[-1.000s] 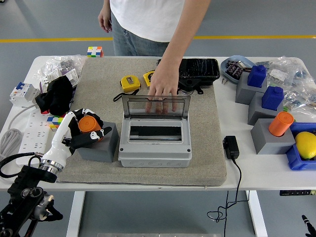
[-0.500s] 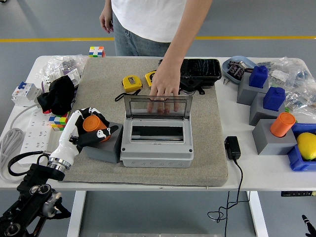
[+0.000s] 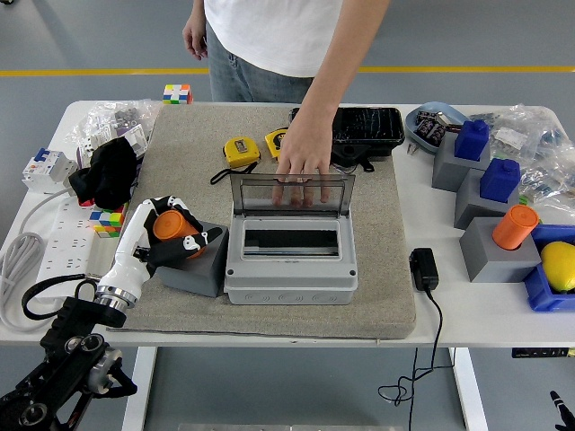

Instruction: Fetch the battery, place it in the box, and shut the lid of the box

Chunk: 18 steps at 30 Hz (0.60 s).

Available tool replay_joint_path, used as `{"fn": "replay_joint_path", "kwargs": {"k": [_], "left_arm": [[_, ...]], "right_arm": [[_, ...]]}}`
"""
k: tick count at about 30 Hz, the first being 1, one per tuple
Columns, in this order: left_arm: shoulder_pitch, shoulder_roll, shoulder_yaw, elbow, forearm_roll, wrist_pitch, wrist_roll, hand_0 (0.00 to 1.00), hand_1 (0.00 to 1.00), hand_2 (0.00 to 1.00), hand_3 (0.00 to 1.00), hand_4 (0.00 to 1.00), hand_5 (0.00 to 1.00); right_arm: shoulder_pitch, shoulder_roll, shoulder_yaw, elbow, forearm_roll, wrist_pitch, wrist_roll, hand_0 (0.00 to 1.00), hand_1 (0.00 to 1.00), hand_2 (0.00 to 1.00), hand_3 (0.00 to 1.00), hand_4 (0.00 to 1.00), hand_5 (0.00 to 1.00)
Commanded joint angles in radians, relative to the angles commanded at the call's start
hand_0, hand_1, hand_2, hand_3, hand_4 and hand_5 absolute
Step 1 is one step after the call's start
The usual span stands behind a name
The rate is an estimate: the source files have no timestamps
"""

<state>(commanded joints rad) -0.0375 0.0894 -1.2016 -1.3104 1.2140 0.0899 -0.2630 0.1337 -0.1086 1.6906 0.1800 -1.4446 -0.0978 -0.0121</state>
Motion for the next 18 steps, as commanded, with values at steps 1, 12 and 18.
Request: {"fn": "replay_joint_path", "kwargs": {"k": [1,12,18], "left_arm": [[-0.001,0.0,0.0,0.0,0.001,0.001,0.0,0.161,0.171,0.175,0.171,0.998,0.034],[-0.021,0.001,-0.002,0.007,-0.002,0.046,-0.012,0.143,0.133,0.153,0.155,0.998,0.035],[-0.029,0.0,-0.004,0.007,-0.008,0.06,-0.019,0.13,0.096,0.13,0.126,0.998,0.044]], "right_arm": [[0.0,0.0,0.0,0.0,0.0,0.0,0.0,0.858,0.85,0.805,0.827,0.998,0.998],[0.0,-0.001,0.001,0.0,0.0,0.0,-0.001,0.858,0.851,0.805,0.827,0.998,0.998],[0.002,-0.001,-0.001,0.0,0.003,0.0,0.0,0.857,0.851,0.805,0.827,0.998,0.998]]}}
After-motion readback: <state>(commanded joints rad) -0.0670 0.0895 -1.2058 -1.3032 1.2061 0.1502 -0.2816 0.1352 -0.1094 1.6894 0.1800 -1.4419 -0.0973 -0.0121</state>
